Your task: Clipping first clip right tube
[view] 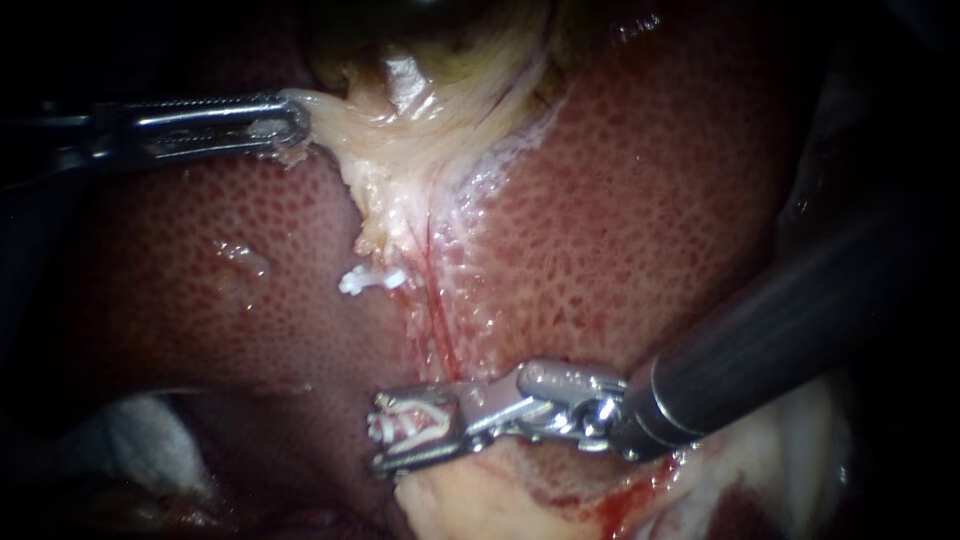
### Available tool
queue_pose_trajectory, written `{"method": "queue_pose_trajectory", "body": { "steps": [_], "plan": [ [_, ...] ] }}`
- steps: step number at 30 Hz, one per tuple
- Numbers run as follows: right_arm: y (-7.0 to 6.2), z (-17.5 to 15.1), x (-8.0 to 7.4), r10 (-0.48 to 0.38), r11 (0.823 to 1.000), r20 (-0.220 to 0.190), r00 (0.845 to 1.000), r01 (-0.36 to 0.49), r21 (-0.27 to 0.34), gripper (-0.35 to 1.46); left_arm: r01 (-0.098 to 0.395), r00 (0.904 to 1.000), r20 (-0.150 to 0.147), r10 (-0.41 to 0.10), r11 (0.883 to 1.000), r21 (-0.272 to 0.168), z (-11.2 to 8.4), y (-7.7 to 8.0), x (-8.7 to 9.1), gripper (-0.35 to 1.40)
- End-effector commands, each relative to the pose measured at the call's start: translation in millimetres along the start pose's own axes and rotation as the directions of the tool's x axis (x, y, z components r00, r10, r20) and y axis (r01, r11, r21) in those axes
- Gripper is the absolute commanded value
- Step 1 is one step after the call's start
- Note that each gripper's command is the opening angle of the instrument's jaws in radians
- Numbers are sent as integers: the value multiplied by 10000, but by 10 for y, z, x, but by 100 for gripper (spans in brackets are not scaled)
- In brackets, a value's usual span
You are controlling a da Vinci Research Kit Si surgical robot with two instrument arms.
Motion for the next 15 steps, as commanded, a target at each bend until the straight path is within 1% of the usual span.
{"method": "queue_pose_trajectory", "body": {
  "steps": [1, 15],
  "plan": [
    [0, 0, 0, -1, 10000, 0, 10000, 1, 2, 50, -2, 10000, -2, 2, 10000, -2, 0, 0, 0, -35],
    [-4, -3, -1, -22, 10000, 31, 10000, 21, 84, 50, -5, 10000, 3, 5, 10000, -33, -1, 0, -1, -35]
  ]
}}
